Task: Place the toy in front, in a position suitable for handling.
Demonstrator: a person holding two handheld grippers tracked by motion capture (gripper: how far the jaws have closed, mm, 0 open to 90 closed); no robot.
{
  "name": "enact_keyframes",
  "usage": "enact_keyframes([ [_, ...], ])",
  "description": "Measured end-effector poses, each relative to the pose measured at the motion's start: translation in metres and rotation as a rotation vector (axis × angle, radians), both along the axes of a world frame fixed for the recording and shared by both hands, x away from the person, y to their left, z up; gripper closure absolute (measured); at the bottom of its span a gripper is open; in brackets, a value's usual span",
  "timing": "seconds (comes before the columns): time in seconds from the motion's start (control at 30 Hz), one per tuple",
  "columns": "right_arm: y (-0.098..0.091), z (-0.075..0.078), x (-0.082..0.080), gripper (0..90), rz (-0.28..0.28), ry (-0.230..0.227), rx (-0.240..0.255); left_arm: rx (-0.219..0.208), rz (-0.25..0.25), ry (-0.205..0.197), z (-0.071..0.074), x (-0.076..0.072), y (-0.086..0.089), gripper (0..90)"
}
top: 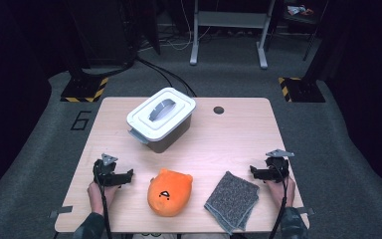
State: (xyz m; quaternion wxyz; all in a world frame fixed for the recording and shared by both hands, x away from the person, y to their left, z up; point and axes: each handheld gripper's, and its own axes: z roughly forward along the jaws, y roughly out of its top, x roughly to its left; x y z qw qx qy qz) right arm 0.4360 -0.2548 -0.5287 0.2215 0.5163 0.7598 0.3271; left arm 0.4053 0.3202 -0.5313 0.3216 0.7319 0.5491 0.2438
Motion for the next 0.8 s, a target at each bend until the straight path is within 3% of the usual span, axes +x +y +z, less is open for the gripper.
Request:
enact_keyframes([
  [0.17,0.000,0.000,0.000,4.8,-0.017,-0.001,0.000,0.015,-0.013,0.004,0.001,-0.001,-0.001,5.3],
  [0.27,-0.002,0.002,0.001,5.8,-0.017,0.019,0.003,0.003,-0.008,0.003,0.000,-0.001,-0.001,5.3],
  [0.4,-0.002,0.018,-0.008,5.3,-0.026,0.037,0.050,0.009,-0.009,0.000,0.000,0.000,-0.001,5.3],
  [0.53,0.005,0.044,-0.027,7.5,0.024,0.000,0.068,0.011,-0.011,0.004,0.000,-0.001,-0.001,5.3],
  [0.6,0.016,0.055,-0.042,8.3,0.073,-0.008,0.044,0.013,-0.013,0.004,0.001,-0.001,-0.001,5.4],
  [0.73,0.031,0.060,-0.061,8.8,0.138,0.002,0.059,0.019,-0.014,-0.002,0.000,0.000,-0.001,5.4],
  [0.8,0.040,0.061,-0.069,9.4,0.181,0.010,0.043,0.019,-0.015,-0.002,0.000,0.000,-0.001,5.5],
])
